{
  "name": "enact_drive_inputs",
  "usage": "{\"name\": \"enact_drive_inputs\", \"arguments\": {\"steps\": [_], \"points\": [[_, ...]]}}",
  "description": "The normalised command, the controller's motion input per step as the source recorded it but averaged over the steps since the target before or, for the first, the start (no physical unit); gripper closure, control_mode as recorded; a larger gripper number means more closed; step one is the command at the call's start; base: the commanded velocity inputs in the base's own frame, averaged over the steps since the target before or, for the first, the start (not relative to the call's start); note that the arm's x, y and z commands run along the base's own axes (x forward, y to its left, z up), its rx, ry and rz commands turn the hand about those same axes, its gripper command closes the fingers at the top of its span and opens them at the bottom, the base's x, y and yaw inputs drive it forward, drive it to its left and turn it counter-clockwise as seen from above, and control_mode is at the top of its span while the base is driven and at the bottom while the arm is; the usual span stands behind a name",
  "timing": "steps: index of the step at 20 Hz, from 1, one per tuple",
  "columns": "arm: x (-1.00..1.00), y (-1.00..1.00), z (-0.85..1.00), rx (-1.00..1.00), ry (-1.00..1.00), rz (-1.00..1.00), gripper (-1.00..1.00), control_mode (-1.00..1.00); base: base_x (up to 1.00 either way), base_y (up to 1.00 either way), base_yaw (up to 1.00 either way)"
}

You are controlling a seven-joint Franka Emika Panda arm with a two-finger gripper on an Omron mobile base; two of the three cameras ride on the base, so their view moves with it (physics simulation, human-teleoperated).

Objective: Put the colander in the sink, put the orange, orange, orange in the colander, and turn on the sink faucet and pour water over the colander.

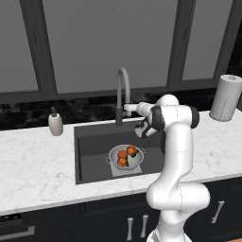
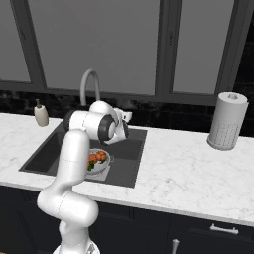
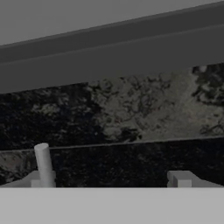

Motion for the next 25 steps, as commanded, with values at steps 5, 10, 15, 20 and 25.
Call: {"name": "enact_drive_inputs", "arguments": {"steps": [5, 10, 15, 20, 25], "points": [[0.00, -1.00, 0.00, 0.12, -0.07, 0.00, -1.00, -1.00, 0.00, 0.00, 0.00], [0.00, -0.96, -0.07, 0.09, -0.05, 0.00, -1.00, -1.00, 0.00, 0.00, 0.00], [0.00, -1.00, -0.18, 0.09, -0.03, 0.00, -1.00, -1.00, 0.00, 0.00, 0.00], [0.00, -0.70, -0.09, 0.04, -0.02, 0.00, -1.00, -1.00, 0.00, 0.00, 0.00], [0.00, -0.18, 0.00, 0.00, 0.00, 0.00, -1.00, -1.00, 0.00, 0.00, 0.00]]}}
